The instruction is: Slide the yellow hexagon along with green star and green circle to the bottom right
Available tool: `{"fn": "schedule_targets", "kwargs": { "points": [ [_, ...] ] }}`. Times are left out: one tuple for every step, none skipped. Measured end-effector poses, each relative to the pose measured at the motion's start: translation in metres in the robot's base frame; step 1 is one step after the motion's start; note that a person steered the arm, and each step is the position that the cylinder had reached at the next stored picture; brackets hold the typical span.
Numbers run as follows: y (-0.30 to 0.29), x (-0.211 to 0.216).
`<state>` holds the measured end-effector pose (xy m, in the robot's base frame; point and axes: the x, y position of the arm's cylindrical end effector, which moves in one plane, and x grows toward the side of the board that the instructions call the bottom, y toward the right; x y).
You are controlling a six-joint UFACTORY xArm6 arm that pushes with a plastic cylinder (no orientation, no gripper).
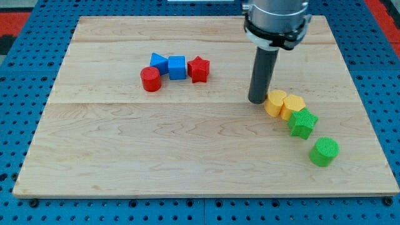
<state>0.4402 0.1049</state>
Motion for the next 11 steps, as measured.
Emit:
{"fn": "schedule_targets", "kwargs": {
  "points": [
    [0.0, 0.0],
    [0.0, 0.003],
    [0.002, 0.028],
    [-0.028, 0.011],
    [-0.004, -0.021],
    [0.068, -0.012],
    [0.082, 0.005],
    [0.08, 0.02],
    [0.072, 0.035],
    [0.072, 0.023],
    [0.086, -0.007]
  ]
}}
